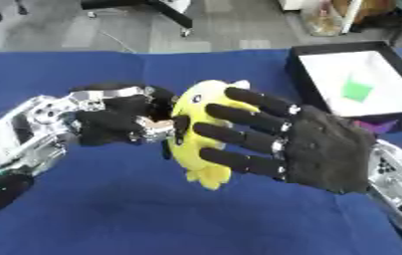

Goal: Pick up the objects with one hand, pass them to the other hand, and then place them into the box on the other side of the table.

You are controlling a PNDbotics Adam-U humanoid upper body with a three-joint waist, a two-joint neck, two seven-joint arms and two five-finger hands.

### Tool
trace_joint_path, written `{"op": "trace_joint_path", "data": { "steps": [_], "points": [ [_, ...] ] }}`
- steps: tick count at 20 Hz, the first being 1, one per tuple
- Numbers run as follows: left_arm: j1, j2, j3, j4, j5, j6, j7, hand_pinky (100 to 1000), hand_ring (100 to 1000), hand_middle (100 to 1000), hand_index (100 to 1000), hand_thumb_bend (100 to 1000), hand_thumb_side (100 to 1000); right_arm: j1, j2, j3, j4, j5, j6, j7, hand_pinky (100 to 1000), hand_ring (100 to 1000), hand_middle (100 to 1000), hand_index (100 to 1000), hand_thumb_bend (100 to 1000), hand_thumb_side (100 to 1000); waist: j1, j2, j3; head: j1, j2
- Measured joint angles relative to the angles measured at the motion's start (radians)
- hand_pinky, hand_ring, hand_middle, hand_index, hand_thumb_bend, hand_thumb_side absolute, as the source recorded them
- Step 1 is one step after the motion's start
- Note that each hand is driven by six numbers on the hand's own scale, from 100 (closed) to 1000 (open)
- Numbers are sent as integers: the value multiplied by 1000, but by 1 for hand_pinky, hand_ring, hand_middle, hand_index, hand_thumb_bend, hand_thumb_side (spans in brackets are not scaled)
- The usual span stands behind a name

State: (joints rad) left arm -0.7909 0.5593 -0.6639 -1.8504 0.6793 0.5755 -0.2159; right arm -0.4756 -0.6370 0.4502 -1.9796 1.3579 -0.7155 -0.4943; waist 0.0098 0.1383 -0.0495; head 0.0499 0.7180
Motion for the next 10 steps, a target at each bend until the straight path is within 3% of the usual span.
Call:
{"op": "trace_joint_path", "data": {
  "steps": [10],
  "points": [
    [-10,2,-1,-17,6,24,-2,506,377,329,469,100,295,0,-11,-1,-2,18,-2,-13,977,960,1000,1000,337,100,0,-1,0,-5,1]
  ]
}}
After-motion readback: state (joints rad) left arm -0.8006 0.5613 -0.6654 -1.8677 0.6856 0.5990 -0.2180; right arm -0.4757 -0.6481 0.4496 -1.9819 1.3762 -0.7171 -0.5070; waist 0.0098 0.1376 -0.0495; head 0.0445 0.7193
